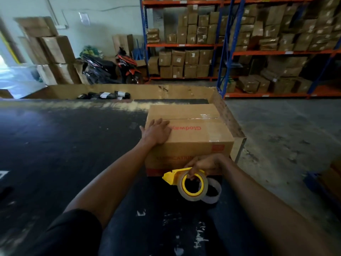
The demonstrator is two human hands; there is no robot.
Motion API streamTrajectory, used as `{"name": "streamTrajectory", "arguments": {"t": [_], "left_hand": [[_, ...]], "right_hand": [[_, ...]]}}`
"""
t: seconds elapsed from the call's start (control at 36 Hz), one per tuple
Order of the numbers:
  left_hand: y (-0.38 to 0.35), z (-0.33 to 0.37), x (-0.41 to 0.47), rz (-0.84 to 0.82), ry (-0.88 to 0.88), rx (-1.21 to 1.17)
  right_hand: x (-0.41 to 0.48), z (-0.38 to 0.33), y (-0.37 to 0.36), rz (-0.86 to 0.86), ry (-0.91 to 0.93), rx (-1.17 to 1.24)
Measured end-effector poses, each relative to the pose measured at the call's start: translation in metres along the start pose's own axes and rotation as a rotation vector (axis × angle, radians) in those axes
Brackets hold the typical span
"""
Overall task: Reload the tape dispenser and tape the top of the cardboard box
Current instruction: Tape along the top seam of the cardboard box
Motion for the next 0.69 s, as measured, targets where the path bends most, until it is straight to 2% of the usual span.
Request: {"name": "streamTrajectory", "arguments": {"t": [0.14,0.33,0.5,0.69], "left_hand": [[0.001,0.003,-0.003,-0.016,-0.034,0.009],[0.002,-0.007,-0.007,0.054,-0.027,0.067],[-0.001,-0.008,-0.005,0.052,-0.002,0.072],[0.000,-0.009,-0.004,0.041,0.012,0.063]], "right_hand": [[0.019,-0.019,-0.018,-0.006,0.020,-0.014],[0.057,-0.024,-0.043,-0.031,0.021,0.015],[0.079,-0.018,-0.049,0.041,0.013,0.054],[0.092,-0.014,-0.045,0.168,0.069,-0.135]]}}
Point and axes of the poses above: each hand's wrist, its own x-axis towards the middle knuckle, its own y-axis out of the back of the hand, z = x × y, the point moved 8 cm from there along x, towards the middle knuckle, and after that the axes turned 14 degrees about -y, right-handed, at the moved point
